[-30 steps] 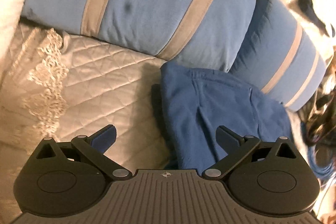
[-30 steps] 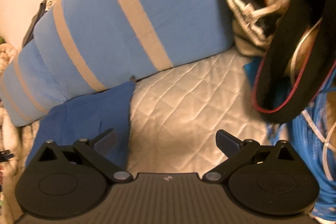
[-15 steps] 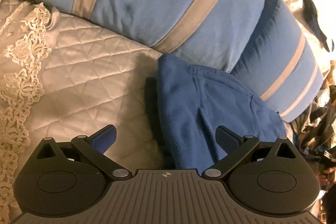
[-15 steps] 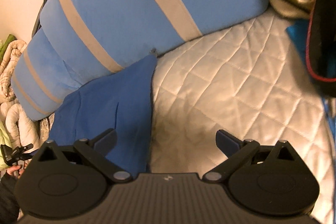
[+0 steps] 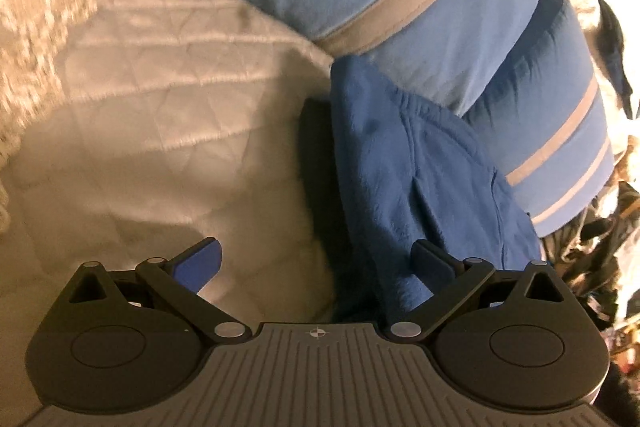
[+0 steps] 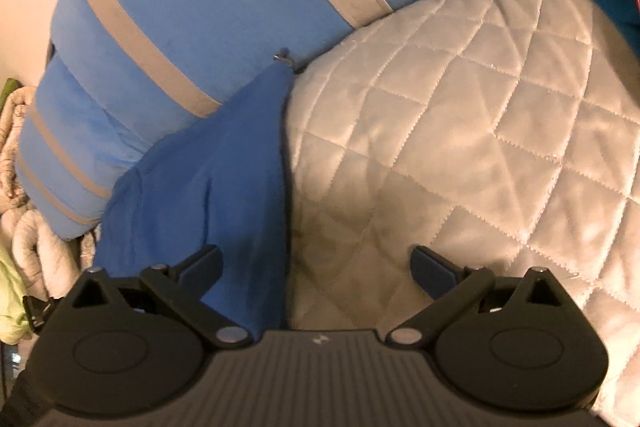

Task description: Fold clothes

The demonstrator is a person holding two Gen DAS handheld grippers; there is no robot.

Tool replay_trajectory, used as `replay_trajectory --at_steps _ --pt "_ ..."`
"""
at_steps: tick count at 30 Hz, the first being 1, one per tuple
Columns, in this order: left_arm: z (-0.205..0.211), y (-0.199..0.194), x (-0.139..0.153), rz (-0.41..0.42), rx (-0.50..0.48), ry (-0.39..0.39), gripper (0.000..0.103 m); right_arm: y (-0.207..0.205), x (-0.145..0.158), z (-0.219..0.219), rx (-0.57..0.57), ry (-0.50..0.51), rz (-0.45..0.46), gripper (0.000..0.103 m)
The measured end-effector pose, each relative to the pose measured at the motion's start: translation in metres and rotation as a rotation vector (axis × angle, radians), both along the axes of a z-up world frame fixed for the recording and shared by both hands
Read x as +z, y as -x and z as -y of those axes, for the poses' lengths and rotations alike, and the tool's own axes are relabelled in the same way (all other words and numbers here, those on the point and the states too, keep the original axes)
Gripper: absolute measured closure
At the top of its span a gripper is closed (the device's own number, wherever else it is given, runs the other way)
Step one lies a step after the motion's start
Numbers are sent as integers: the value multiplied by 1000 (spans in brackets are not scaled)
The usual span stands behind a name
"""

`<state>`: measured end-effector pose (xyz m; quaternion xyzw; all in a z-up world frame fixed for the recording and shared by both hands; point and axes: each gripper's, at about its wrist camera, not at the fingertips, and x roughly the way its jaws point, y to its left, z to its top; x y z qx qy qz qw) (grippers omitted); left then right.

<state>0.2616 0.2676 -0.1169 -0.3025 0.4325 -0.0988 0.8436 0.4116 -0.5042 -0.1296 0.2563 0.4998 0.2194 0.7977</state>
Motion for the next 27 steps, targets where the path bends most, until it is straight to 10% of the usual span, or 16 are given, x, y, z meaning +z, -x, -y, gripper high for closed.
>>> replay_trajectory --at_steps 27 --pt "24 -52 -21 19 -104 306 0 -39 -29 -79 140 -225 -13 1"
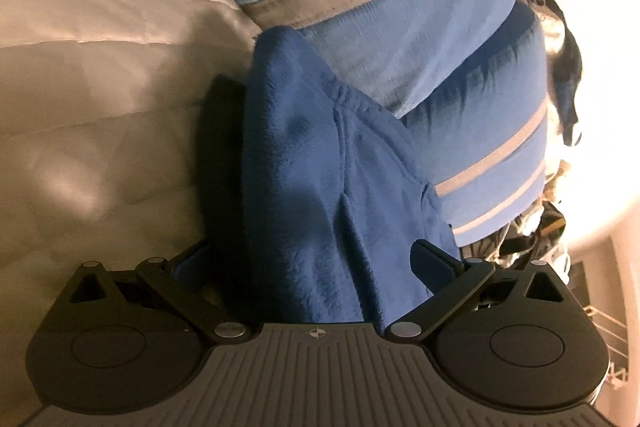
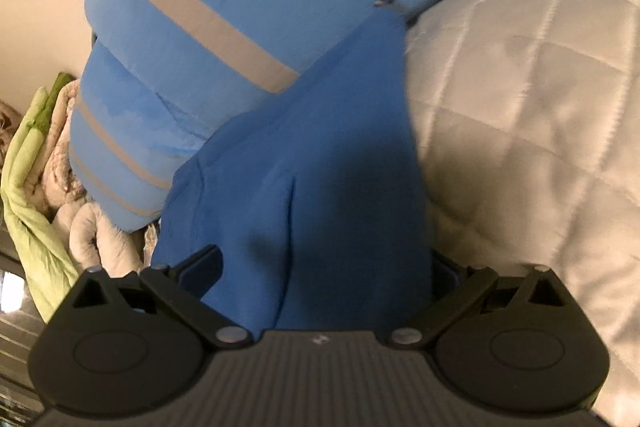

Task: Fold clothes
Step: 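Grasp the folded jacket edge with the right gripper while the left gripper closes beside it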

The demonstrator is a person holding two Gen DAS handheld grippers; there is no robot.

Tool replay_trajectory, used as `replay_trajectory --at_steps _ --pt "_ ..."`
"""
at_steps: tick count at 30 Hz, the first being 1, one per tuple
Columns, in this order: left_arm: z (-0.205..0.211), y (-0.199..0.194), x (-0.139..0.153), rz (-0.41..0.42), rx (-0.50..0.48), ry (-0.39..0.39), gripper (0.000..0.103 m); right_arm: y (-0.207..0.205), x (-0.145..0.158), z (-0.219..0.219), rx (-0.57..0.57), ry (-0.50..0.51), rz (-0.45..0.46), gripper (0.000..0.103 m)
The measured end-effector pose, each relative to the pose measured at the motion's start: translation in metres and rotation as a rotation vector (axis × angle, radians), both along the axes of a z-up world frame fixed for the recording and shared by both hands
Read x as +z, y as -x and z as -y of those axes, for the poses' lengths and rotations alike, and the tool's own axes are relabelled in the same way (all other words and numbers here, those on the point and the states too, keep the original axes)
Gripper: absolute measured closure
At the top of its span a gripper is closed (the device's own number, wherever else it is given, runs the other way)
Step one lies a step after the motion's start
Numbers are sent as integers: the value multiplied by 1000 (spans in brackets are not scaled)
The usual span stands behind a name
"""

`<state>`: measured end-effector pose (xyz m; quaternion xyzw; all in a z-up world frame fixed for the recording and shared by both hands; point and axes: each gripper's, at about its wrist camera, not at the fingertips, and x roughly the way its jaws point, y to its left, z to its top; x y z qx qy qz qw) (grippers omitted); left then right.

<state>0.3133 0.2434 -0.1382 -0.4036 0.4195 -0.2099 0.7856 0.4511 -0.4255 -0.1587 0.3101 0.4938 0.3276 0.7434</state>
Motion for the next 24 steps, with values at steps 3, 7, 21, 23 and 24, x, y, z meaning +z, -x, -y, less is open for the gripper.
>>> replay_trajectory --at_steps 3,7,21,23,24 --pt "-1 -4 -1 0 -6 19 0 -2 -1 -5 2 -13 3 1" --pt "2 -5 1 6 -13 6 1 -2 -3 -6 -4 -29 5 4" --pt "8 2 7 -30 36 -31 73 9 6 -12 -28 33 82 73" --pt "10 4 12 -22 43 -45 76 11 11 -13 -27 38 105 75" --pt "11 6 15 -14 46 -52 77 13 13 -13 -28 37 116 76"
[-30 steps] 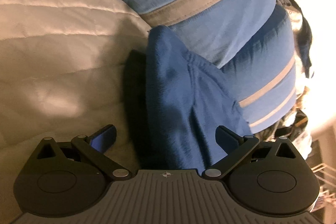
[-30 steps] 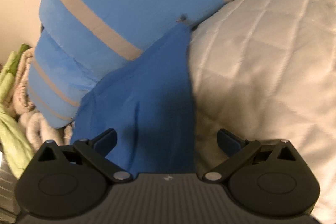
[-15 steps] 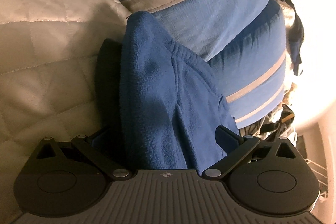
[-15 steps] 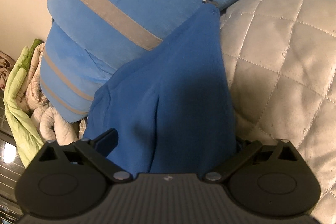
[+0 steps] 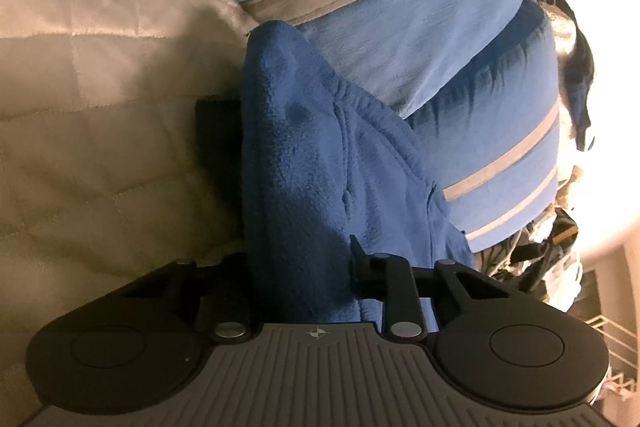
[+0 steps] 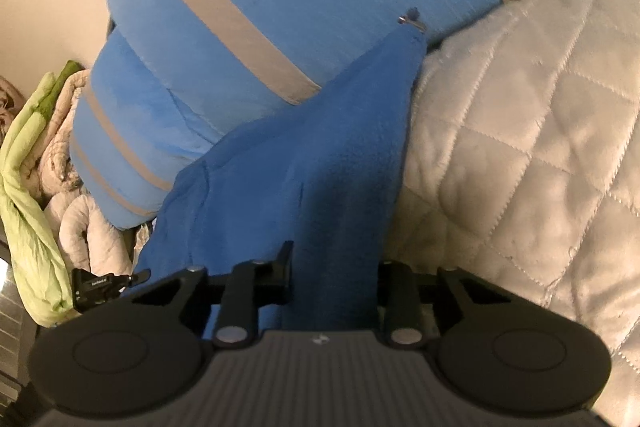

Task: Fold clothes
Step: 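Grasp the folded jacket edge with the right gripper while the left gripper closes beside it, then lift the held blue fleece with both grippers and fold it over the bundle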

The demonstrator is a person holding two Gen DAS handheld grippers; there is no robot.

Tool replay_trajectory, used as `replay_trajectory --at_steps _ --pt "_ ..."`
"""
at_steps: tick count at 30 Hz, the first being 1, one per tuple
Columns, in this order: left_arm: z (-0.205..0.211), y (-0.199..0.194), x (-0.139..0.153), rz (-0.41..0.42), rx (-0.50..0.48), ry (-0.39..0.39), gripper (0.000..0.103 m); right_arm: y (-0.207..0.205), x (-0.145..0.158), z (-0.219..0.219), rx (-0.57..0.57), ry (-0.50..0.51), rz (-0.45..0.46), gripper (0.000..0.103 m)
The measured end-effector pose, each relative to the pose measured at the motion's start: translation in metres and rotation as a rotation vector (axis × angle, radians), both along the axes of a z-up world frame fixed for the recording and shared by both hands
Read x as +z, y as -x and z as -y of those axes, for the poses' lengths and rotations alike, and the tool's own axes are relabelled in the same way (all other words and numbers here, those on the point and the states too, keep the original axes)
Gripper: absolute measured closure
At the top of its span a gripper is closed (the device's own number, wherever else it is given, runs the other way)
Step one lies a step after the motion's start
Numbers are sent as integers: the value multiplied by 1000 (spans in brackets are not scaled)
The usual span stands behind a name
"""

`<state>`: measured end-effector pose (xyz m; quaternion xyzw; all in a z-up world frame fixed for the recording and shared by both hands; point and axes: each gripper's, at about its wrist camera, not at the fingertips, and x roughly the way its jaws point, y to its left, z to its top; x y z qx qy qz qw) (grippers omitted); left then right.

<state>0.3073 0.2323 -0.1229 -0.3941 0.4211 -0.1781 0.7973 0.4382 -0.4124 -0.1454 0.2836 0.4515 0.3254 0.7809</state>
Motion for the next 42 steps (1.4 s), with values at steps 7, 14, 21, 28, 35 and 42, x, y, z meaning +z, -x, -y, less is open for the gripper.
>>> replay_trajectory --at_steps 7,14,21,28,35,42 --pt "2 10 21 52 5 6 80 15 24 -1 -15 6 85 79" --pt "11 20 52 108 -3 -11 83 32 57 -2 -34 3 153 80" --pt "20 32 92 183 -12 -17 84 51 98 1 -59 -3 225 80" --pt "24 42 141 260 -20 -38 84 66 147 12 -85 -28 303 81" --pt "27 52 165 300 -25 -54 84 79 176 16 -90 -32 351 81" --pt "22 60 167 304 -14 -61 84 89 183 15 -88 -29 365 81"
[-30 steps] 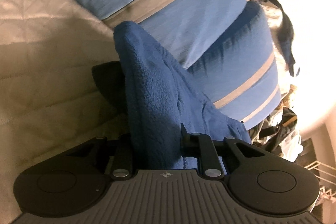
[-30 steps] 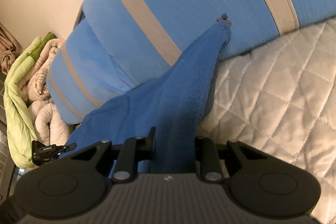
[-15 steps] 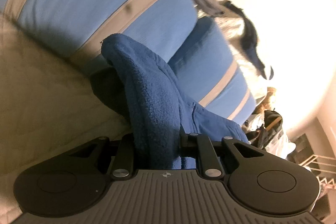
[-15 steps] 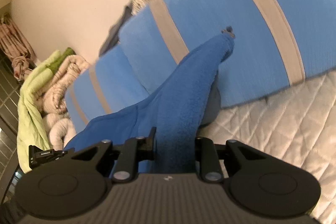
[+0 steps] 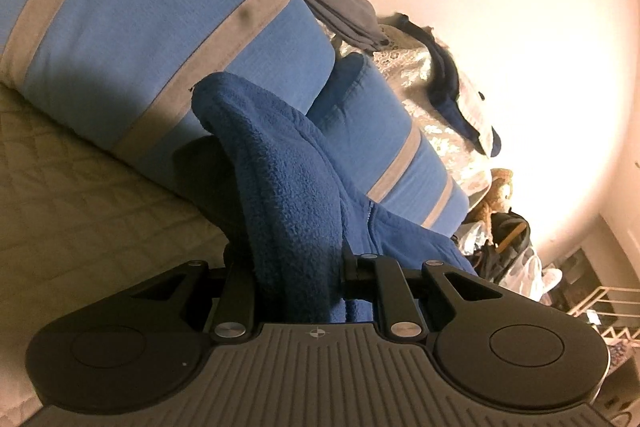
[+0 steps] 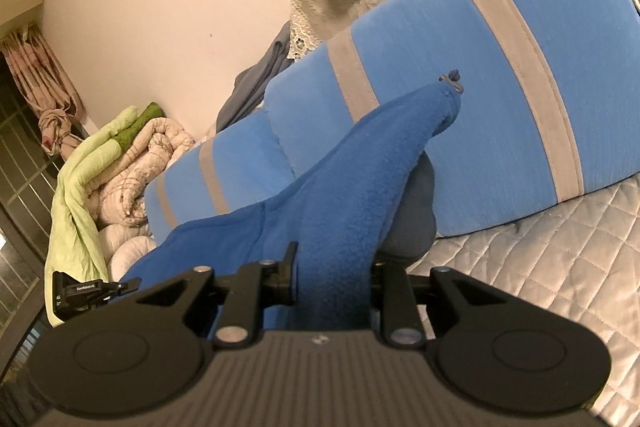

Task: Fold clothes
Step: 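Lift the held blue fleece with both grippers and fold it over the bundle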

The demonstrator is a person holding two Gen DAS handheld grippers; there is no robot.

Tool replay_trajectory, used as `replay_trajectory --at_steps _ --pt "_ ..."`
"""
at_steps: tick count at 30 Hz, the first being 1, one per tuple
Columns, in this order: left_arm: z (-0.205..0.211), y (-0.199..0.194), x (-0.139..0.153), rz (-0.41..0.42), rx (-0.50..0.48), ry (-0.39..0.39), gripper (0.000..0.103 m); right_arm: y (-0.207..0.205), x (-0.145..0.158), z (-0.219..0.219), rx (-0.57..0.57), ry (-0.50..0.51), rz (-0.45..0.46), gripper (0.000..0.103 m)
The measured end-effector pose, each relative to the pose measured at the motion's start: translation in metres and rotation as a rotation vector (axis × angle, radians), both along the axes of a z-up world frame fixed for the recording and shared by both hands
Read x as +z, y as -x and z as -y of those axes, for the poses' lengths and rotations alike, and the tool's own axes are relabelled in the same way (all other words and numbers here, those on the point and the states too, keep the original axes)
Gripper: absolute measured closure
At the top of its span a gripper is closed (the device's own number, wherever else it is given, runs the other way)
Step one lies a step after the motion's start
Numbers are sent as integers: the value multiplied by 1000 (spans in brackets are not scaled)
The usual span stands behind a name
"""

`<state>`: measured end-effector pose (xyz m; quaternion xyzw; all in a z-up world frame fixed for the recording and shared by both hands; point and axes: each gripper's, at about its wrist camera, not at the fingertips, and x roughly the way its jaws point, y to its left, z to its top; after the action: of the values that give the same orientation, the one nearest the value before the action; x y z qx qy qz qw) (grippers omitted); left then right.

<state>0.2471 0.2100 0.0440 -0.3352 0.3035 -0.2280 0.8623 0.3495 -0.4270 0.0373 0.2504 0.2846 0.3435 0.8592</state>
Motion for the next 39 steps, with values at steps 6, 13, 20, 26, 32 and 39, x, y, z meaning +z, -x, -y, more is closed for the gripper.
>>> replay_trajectory --at_steps 6,13,20,26,32,39 --pt "-12 6 7 6 29 -9 84 5 3 -12 23 6 10 81" --pt "-39 19 14 10 77 -30 84 8 6 -42 61 -1 17 81" --pt "-77 30 23 6 146 -56 85 9 1 -84 110 -10 10 81" --pt "-113 42 33 2 215 -76 85 10 -2 -127 158 -17 9 81" --pt "-144 54 39 0 281 -99 85 11 -4 -171 197 -28 9 81" --pt "-175 63 47 -12 342 -133 85 10 -8 -214 239 -39 8 81"
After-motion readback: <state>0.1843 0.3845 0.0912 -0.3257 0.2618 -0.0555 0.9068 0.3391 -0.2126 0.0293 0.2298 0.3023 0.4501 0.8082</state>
